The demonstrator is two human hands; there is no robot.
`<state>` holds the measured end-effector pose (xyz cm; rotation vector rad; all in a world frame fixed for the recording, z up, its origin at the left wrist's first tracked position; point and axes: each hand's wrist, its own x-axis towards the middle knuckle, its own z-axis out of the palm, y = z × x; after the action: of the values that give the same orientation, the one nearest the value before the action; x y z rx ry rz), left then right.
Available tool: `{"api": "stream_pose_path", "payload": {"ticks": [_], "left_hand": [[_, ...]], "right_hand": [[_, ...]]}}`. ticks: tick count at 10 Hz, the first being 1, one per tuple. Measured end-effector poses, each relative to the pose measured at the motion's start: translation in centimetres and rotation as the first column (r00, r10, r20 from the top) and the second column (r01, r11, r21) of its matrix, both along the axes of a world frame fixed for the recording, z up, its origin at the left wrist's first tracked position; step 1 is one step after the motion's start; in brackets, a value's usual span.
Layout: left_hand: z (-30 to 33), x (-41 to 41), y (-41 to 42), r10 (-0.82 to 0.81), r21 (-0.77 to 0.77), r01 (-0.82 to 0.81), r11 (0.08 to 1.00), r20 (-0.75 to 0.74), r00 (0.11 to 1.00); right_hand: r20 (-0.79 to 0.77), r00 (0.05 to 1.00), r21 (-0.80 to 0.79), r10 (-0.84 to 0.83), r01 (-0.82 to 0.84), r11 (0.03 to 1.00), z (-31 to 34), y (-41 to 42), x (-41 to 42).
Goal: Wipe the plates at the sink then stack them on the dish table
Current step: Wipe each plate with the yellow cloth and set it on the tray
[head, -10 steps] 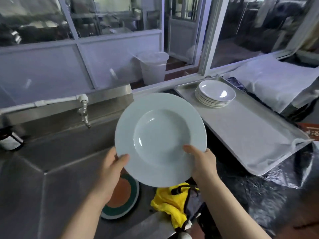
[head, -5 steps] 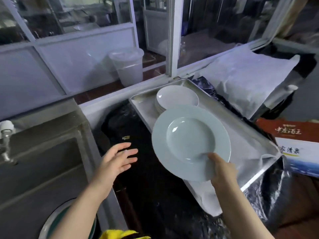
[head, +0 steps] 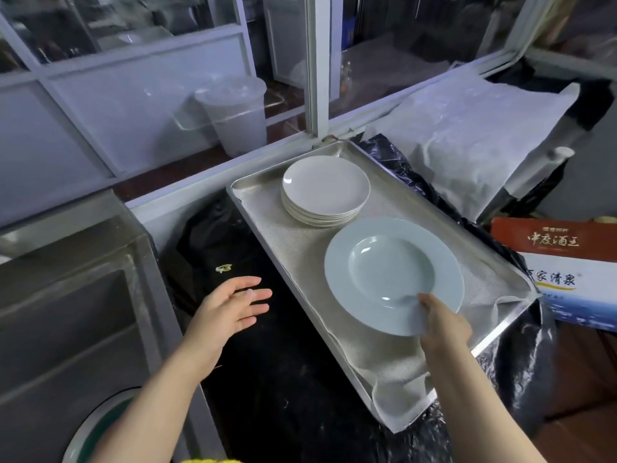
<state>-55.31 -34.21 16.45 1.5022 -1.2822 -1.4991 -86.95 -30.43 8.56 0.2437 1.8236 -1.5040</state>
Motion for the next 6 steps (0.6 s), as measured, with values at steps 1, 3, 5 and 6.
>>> {"api": "stream_pose_path", "payload": {"ticks": [1, 3, 5, 6], "left_hand": [[0.0, -0.1, -0.2, -0.001, 0.010, 0.001, 1.000, 0.006, 1.000], [0.0, 0.1, -0.4, 0.006, 0.020, -0.006, 1.000, 0.012, 1.000], [-0.4, 0.2, 0.0, 0.008, 0.031, -0.009, 0.999, 0.012, 1.000], [-0.6, 0.1, 0.1, 0.003, 0.031, -0.003, 1.000, 0.011, 1.000]], "right_hand": [[0.034, 0.999, 0.004, -0.033, 0.033, 0.999, 0.1, -0.7, -0.1], [0.057, 0.997, 0.034, -0.057, 0.055, 0.998, -0.2, -2.1, 0.1], [0.048, 0.996, 0.048, -0.077, 0.075, 0.996, -0.8, -2.0, 0.1], [0.063, 0.995, 0.026, -0.082, 0.080, 0.996, -0.9, -1.9, 0.1]]}}
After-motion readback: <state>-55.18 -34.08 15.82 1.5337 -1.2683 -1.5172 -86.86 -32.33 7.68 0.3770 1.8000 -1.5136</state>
